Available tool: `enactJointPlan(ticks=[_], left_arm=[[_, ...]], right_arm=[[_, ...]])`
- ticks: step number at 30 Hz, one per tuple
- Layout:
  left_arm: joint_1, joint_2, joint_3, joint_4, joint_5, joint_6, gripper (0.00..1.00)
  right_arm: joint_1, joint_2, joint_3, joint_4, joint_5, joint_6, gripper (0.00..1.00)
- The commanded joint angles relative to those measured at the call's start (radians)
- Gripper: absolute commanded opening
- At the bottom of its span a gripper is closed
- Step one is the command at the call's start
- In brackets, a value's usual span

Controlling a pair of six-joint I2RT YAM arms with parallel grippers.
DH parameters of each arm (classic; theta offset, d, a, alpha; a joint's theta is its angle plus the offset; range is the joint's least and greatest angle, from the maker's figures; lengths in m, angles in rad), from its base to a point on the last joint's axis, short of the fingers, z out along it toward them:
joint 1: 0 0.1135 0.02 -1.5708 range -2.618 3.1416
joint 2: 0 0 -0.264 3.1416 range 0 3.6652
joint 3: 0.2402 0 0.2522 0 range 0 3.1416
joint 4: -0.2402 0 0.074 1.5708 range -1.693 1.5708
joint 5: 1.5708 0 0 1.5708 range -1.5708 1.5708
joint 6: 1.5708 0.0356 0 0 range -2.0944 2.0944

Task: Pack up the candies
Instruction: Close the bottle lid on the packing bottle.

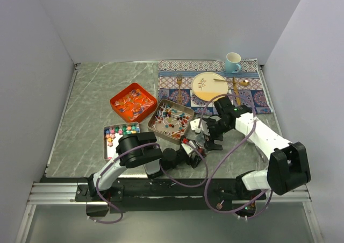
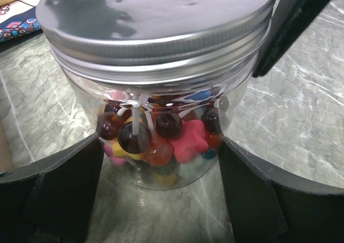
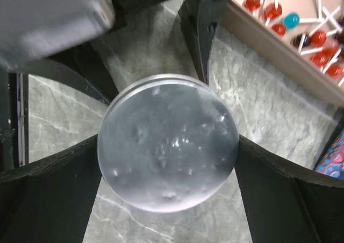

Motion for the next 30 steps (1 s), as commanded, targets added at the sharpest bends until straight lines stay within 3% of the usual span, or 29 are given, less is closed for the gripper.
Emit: enactJointPlan(ticks=[1, 12, 15, 19, 25, 27, 28, 30], left_arm=[[-0.007, 0.107, -0.073, 0.139, 0.031, -0.052, 0.80], [-0.005, 0.111, -0.068, 0.127, 0.016, -0.055, 0.78], [-0.008, 0.105, -0.073, 0.130, 0.022, -0.051, 0.73], [-0.013, 0.101, -0.076, 0.113, 0.033, -0.058, 0.49], [-0.013, 0.104, -0.067, 0.081, 0.071, -0.077, 0.43], [-0.010, 0.101, -0.068, 0.068, 0.096, -0.089, 0.29], [-0.008, 0.098, -0.070, 0.065, 0.099, -0.095, 0.17], [-0.007, 0.096, -0.073, 0.070, 0.099, -0.097, 0.01]], right_arm=[[-0.075, 0.012, -0.039, -0.144, 0.108, -0.014, 1.00], [-0.095, -0.100, -0.114, -0.176, 0.139, -0.008, 1.00], [-0.159, -0.136, -0.097, -0.216, 0.142, 0.008, 1.00], [-0.336, -0.150, -0.025, -0.314, 0.133, -0.101, 1.00], [-0.347, -0.067, 0.123, -0.322, 0.059, -0.118, 1.00], [-0.324, -0.001, 0.206, -0.366, 0.029, -0.150, 1.00], [-0.309, 0.019, 0.234, -0.385, 0.009, -0.158, 1.00], [-0.243, 0.062, 0.283, -0.408, 0.002, -0.161, 1.00]])
